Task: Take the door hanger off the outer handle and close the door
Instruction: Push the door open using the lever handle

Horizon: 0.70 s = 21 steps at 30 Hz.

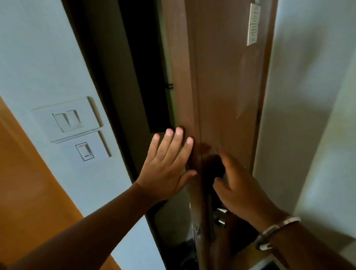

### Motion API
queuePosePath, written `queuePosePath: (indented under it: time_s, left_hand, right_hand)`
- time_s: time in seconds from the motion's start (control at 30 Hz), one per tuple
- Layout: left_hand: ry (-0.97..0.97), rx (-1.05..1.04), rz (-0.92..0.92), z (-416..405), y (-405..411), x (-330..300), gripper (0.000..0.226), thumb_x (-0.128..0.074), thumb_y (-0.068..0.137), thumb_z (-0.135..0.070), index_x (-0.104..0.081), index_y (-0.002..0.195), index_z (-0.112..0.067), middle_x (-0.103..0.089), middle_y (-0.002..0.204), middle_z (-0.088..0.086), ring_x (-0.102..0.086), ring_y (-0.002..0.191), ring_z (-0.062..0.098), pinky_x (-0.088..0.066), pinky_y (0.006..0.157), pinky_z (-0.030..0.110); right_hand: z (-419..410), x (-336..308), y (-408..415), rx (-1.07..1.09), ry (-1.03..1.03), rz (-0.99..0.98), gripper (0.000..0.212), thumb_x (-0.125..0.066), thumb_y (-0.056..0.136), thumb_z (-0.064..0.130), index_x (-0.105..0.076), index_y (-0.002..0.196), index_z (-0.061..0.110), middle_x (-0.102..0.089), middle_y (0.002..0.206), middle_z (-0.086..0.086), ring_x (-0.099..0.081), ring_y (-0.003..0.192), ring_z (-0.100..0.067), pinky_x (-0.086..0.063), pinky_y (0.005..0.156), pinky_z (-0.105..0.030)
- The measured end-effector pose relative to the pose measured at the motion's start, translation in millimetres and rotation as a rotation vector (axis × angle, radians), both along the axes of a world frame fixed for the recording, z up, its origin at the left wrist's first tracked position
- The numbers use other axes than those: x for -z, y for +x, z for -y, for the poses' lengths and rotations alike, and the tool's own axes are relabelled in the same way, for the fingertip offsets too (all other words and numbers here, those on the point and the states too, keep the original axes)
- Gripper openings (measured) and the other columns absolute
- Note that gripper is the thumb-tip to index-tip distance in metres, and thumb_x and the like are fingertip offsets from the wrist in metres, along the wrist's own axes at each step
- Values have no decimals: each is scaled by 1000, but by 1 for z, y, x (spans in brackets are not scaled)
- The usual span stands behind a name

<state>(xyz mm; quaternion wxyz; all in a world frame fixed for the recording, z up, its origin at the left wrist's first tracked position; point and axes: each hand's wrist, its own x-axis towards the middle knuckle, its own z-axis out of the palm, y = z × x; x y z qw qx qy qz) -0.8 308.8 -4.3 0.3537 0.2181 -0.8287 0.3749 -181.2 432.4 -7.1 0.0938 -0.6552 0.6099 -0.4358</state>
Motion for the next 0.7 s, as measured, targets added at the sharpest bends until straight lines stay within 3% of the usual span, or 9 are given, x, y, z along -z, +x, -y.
queuePosePath:
  time_s: [0.1,0.17,0.23,0.3,0.37,0.47,0.5,0.6,0.7]
  left_hand:
    - [-50,196,57,7,-7,2,66,-41,98,-42,-23,153,-11,-26,158,16,-26,143,38,-16,119,55]
    - [-101,313,62,11,-20,3,70,-44,93,-31,-18,155,-12,-28,155,15,-27,143,37,-18,118,56]
    - [-115,394,55,8,-36,4,74,-42,90,-28,-13,156,-13,-25,156,15,-21,146,35,-15,119,56]
    - [-110,466,49,6,-51,7,74,-41,91,-29,-11,156,-14,-18,160,14,-14,150,34,-11,120,56]
    - [-122,522,57,5,-65,10,75,-42,91,-33,-11,157,-14,-10,163,13,-11,151,33,-8,120,57]
    - [-117,616,25,-1,-90,14,77,-44,91,-33,-11,157,-14,-2,165,12,-11,151,33,-6,120,58]
    - [-112,646,11,-3,-96,16,77,-45,90,-33,-11,157,-13,-3,165,12,-12,150,33,-6,120,58]
    - [-86,735,-17,-3,-112,24,72,-40,94,-35,-12,157,-13,-6,165,13,-14,150,34,-7,120,58]
    - [52,712,-21,12,-115,43,76,-43,94,-35,-7,157,-10,-3,165,14,-13,150,35,-6,120,57]
  right_hand:
    - [-19,-5,16,16,-8,154,65,-42,84,16,-29,141,44,-44,126,28,-40,110,25,-31,87,3]
    - [-31,-4,19,74,20,247,66,-40,88,7,-30,144,40,-49,132,19,-46,114,17,-37,91,-4]
    - [-44,-6,17,81,65,311,67,-40,90,6,-30,143,47,-61,113,21,-60,95,9,-48,76,-10]
    - [-54,-11,11,113,66,321,64,-41,88,15,-38,128,64,-67,92,23,-66,78,2,-52,62,-13]
    - [-62,-16,7,150,48,314,59,-41,85,20,-43,119,69,-70,90,16,-68,72,-7,-54,57,-17]
    - [-73,-17,-4,175,35,332,52,-44,87,23,-48,117,65,-68,101,7,-65,91,-20,-57,71,-25]
    - [-76,-18,-6,180,26,334,46,-45,89,27,-50,115,65,-68,100,7,-65,91,-19,-56,71,-21]
    - [-83,-25,-7,212,-37,266,28,-50,92,40,-53,112,60,-69,91,26,-67,83,2,-52,64,-11]
    - [-92,-30,2,361,-161,21,60,-51,91,45,-34,145,27,-48,141,23,-45,129,2,-40,98,-11]
